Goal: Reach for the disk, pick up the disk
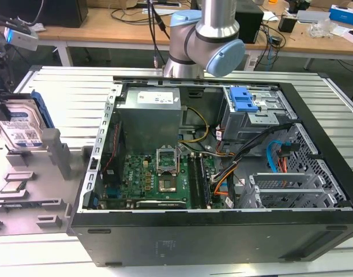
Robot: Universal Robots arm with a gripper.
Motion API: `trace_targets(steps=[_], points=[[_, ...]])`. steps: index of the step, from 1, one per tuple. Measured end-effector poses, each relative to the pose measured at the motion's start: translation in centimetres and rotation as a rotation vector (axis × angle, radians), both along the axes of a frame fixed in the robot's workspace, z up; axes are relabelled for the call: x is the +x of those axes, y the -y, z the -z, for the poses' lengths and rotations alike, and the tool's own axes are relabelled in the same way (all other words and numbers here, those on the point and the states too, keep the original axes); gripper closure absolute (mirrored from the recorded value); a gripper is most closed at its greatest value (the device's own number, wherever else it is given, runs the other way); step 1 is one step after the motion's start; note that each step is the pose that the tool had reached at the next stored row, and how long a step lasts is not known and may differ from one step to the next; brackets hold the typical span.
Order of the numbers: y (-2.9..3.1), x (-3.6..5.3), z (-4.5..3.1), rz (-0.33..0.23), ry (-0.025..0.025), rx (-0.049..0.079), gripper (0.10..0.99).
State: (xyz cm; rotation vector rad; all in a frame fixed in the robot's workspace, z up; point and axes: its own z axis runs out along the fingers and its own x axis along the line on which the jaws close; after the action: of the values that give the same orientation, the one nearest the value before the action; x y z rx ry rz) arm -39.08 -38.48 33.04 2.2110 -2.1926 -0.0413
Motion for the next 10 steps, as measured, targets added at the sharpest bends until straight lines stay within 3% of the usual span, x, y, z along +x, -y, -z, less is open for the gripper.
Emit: trace_targets(steps=[2, 4, 10], points=[[-0.01, 0.02, -0.49, 0.0, 0.0, 0.0, 0.722], [-0.03, 0.06, -1.5, 0.0, 0.0, 0.0, 0.722], [-0.04, 0.12, -2.8, 0.0, 0.0, 0.0, 0.722]])
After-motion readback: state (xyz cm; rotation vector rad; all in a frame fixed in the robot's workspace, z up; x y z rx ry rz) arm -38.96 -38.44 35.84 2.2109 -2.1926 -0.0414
